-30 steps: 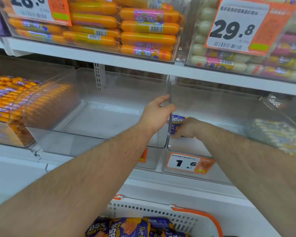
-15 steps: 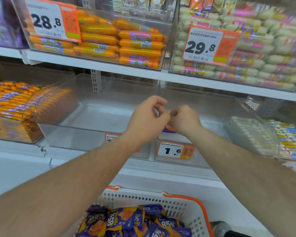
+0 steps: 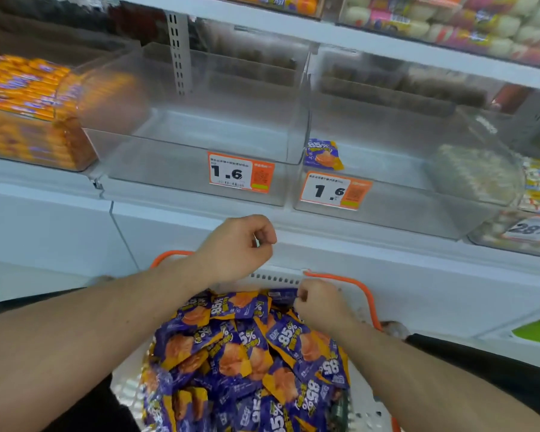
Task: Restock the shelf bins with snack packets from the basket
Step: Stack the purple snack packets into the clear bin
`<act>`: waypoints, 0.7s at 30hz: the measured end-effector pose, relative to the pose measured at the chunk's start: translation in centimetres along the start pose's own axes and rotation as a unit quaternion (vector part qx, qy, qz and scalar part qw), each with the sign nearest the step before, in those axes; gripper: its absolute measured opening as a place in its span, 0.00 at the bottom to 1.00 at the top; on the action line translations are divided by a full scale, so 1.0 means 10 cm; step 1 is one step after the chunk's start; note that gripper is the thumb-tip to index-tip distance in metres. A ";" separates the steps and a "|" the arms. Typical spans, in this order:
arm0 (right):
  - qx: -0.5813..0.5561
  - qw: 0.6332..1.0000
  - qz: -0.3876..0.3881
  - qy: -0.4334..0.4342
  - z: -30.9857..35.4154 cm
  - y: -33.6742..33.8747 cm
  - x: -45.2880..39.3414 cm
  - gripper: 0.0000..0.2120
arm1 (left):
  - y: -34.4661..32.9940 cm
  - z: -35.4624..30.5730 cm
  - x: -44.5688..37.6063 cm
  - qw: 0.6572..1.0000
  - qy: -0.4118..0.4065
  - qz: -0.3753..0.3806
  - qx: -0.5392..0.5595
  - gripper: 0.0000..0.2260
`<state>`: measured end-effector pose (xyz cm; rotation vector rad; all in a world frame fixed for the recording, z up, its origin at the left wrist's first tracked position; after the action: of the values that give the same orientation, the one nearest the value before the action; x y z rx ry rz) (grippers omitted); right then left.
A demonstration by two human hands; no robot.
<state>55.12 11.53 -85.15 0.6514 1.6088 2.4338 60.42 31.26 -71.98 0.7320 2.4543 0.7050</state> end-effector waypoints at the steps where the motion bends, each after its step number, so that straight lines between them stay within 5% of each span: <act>1: 0.016 0.998 0.043 -0.039 -0.12 -0.15 0.00 0.05 | -0.03 0.01 0.01 1.000 0.001 0.003 0.006 0.13; 7: 0.112 0.965 0.161 -0.174 -0.39 -0.72 0.05 0.16 | -0.20 0.09 -0.02 0.998 0.006 0.061 0.011 0.13; 10: 0.143 0.954 0.168 -0.203 -0.39 -0.84 0.03 0.38 | -0.27 0.11 -0.05 0.997 0.007 0.075 0.008 0.14; 13: 0.173 0.949 0.156 -0.213 -0.36 -0.91 -0.01 0.48 | -0.32 0.12 -0.09 0.996 0.006 0.086 0.007 0.14; 16: 0.208 0.941 0.149 -0.221 -0.33 -0.90 -0.04 0.45 | -0.35 0.13 -0.10 0.995 0.006 0.097 0.006 0.13; 21: 0.109 0.965 0.174 -0.161 -0.26 -0.67 -0.12 0.16 | -0.36 0.18 -0.12 0.992 0.026 0.124 -0.014 0.08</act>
<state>54.33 11.73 -92.42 1.3943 1.7531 2.2178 61.06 28.55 -75.14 1.0302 2.4176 0.8586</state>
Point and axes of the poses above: each hand's wrist, its own x-axis away from the middle knuckle, its own y-axis out of the back of the hand, z = x × y, the point moved 2 cm from there along -x, towards the middle knuckle, and after that the axes turned 14 degrees about -y, right-handed, at the moved point
